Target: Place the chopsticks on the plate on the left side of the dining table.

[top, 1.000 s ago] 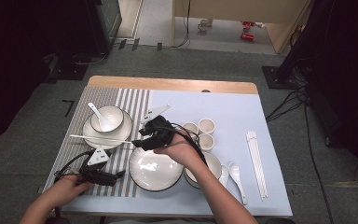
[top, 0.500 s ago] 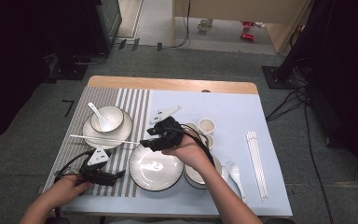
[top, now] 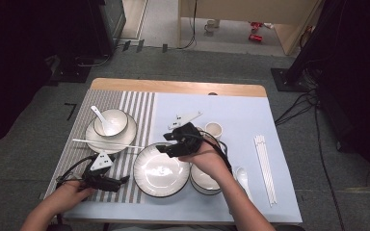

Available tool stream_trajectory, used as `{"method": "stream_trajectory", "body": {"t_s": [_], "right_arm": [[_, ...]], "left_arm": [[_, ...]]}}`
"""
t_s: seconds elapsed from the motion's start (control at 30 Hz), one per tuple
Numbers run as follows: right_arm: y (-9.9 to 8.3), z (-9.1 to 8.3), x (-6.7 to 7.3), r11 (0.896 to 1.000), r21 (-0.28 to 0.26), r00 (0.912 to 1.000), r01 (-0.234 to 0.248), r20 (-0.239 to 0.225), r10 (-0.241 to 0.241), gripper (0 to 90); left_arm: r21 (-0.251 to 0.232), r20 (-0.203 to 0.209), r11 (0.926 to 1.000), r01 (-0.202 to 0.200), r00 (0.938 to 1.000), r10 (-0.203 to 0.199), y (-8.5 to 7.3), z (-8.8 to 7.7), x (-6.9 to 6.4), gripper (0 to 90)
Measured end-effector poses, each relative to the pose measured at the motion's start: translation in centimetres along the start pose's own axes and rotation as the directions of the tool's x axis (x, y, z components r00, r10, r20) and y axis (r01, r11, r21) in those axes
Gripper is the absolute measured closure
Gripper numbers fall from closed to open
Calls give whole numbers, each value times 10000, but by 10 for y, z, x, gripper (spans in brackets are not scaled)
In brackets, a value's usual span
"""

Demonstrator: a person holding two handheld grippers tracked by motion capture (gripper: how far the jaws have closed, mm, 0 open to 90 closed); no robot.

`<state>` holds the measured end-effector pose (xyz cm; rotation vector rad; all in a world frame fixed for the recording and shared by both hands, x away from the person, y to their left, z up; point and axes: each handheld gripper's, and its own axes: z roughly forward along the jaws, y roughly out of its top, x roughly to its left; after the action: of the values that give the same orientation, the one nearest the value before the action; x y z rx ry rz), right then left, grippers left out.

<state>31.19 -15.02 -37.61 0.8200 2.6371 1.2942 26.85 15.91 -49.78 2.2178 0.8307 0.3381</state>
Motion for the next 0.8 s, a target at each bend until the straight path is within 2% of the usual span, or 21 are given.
{"method": "stream_trajectory", "body": {"t_s": [0.8], "right_arm": [[-25, -31, -13, 10000, -57, 9999, -62, 161, 63, 476]], "left_arm": [[-1, 2, 10000, 6, 10000, -6, 0, 0, 0, 95]]}}
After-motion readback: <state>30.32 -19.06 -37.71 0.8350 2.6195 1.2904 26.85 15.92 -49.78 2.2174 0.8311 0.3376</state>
